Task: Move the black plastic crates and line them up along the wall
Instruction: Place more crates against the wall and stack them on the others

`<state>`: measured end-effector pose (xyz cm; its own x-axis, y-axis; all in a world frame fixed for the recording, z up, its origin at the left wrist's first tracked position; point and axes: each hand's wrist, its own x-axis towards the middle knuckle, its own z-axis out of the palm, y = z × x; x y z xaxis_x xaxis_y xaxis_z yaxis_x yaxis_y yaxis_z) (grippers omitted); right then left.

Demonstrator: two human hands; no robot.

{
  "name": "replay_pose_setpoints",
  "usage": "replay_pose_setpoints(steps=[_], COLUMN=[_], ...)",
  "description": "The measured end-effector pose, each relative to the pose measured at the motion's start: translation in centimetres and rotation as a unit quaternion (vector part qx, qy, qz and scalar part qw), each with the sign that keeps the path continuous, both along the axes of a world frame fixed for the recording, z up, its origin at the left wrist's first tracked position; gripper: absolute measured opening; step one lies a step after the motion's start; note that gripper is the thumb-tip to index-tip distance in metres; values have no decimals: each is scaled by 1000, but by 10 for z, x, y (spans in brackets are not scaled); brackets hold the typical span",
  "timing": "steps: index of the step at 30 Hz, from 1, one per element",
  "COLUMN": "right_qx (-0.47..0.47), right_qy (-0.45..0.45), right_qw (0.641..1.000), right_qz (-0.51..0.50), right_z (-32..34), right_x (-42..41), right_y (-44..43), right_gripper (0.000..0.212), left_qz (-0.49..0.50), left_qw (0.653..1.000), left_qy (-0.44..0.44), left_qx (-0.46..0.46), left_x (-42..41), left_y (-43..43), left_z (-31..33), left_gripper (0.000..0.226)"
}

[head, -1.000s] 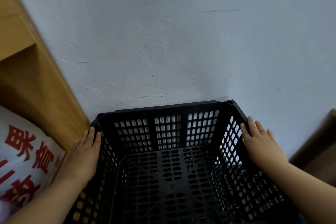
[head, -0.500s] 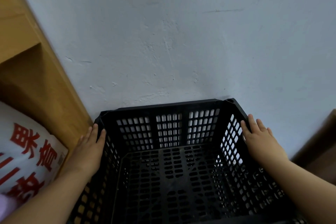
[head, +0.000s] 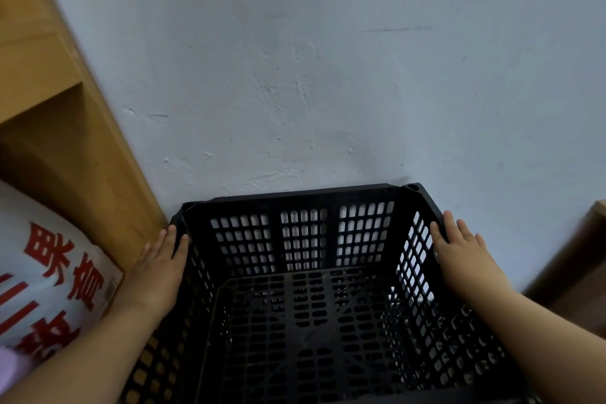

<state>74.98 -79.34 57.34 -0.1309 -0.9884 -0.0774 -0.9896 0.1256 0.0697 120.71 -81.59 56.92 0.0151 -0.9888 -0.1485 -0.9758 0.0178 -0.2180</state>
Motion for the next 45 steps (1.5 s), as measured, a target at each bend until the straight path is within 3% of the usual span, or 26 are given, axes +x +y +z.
replay_pose_setpoints(steps=[18, 35, 38, 41, 45], right_qx=[-7, 2, 2, 13, -17], right_qy=[33, 36, 41, 10, -100], right_qw=[999, 999, 999, 1000, 994], right_qz=[-3, 0, 2, -5, -49], right_z=[-7, -11, -7, 1, 22], right_x=[-4, -5, -4, -2, -11], right_y=[-4, -6, -3, 0, -4], right_gripper=[72, 81, 75, 74, 75], left_qz=[11, 17, 16, 18, 9], left_qw=[1000, 1000, 1000, 999, 999], left_qy=[27, -5, -27, -46, -26], left_qx=[-4, 6, -3, -1, -18], left_x=[-14, -17, -17, -20, -47], left_y=[5, 2, 4, 10, 13], left_z=[10, 13, 12, 13, 21], left_gripper=[92, 91, 92, 90, 86])
